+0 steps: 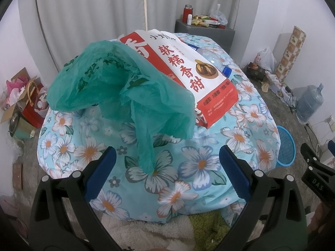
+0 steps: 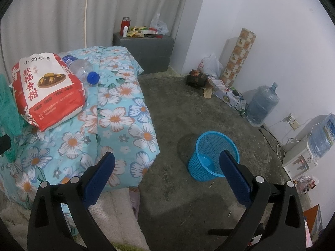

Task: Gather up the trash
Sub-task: 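Grasp the green plastic bag with the left tool while the right tool grasps the red snack bag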

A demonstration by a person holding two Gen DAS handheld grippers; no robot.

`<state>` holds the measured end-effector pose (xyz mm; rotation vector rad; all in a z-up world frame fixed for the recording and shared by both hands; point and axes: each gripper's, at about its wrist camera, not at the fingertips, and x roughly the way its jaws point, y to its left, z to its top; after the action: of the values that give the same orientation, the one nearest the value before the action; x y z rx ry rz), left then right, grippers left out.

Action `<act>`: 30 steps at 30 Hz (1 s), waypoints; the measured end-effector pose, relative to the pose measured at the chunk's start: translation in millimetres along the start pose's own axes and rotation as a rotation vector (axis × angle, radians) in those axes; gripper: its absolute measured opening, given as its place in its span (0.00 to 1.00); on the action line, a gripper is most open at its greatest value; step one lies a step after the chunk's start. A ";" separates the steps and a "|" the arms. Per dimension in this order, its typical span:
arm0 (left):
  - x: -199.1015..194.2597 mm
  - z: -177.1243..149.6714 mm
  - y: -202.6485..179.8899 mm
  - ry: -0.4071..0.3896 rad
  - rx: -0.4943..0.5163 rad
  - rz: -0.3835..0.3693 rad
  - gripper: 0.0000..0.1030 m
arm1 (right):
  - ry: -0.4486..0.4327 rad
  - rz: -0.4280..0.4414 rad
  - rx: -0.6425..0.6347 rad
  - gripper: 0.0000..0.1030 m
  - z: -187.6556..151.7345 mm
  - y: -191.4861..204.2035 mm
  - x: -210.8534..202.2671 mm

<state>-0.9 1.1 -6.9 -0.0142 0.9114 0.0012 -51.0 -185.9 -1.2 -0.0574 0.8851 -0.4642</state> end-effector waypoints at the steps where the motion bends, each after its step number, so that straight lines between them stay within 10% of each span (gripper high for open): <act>1: -0.6 -0.2 0.5 -0.004 0.001 -0.001 0.92 | 0.000 0.001 0.000 0.94 0.1 -0.3 0.3; 11: -16.1 3.1 28.5 -0.125 -0.014 0.007 0.92 | -0.073 0.079 0.007 0.94 11.4 19.4 -7.9; 30: -38.8 64.1 141.1 -0.325 -0.108 -0.290 0.92 | -0.125 0.287 -0.052 0.94 41.2 76.8 3.8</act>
<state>25.0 143.2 61.4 -0.2401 0.5773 -0.2119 10.4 -124.2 4.1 -0.0065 0.7676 -0.1672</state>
